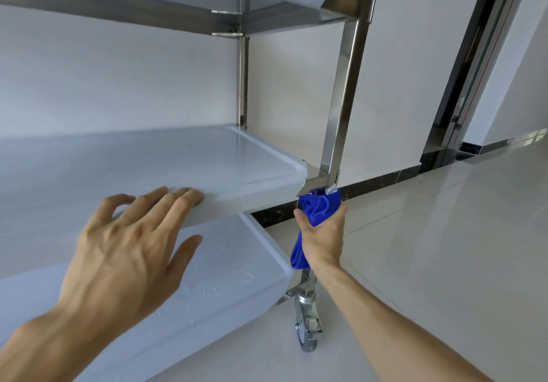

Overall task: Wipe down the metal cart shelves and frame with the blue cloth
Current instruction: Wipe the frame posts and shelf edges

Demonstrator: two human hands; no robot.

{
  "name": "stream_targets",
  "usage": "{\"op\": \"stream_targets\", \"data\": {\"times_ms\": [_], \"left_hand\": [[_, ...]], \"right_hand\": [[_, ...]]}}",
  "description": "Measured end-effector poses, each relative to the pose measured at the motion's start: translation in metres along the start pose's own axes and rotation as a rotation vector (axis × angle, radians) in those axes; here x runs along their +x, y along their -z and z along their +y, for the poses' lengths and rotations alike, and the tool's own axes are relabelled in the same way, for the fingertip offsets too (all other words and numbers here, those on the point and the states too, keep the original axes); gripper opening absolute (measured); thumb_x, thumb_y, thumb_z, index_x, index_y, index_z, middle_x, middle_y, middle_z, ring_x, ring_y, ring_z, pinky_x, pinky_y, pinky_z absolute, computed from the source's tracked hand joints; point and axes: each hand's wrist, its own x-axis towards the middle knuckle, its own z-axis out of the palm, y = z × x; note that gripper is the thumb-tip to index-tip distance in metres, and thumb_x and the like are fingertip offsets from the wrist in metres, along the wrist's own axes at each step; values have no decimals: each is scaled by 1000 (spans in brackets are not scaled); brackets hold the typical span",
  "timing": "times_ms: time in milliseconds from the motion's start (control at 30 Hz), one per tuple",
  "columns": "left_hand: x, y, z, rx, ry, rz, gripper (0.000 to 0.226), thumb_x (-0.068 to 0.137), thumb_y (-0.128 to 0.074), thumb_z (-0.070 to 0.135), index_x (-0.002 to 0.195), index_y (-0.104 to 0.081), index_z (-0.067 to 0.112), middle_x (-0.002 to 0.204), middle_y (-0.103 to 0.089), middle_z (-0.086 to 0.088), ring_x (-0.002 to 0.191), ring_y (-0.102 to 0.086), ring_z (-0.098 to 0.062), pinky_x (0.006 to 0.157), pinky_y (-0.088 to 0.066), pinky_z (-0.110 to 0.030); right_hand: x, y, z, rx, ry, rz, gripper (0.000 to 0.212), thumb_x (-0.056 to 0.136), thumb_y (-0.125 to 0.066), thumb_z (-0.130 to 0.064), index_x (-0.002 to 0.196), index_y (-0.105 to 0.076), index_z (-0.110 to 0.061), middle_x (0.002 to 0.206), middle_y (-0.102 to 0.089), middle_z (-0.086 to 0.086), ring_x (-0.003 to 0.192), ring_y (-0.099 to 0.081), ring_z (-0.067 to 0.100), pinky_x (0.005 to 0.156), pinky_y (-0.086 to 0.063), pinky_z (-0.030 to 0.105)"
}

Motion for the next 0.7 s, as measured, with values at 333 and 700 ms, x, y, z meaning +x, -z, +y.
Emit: {"op": "stream_targets", "data": {"times_ms": [333,700], "left_hand": [[0,-3,3,10,13,53,47,91,-46,38,131,-53,15,121,-67,-1,114,-65,-26,92,-40,-48],[0,0,4,26,-5,24,46,91,-47,34,131,-52,13,122,-66,-2,112,-65,-28,94,-39,-49]], "right_hand": [[-24,-6,54,-103,-258,-48,45,82,-81,-24,107,-44,-16,102,-65,13,78,-66,25,69,-55,38],[-4,-9,29,-69,-22,62,49,80,-80,-25,107,-39,-27,96,-63,-1,75,-64,14,67,-54,33]]}}
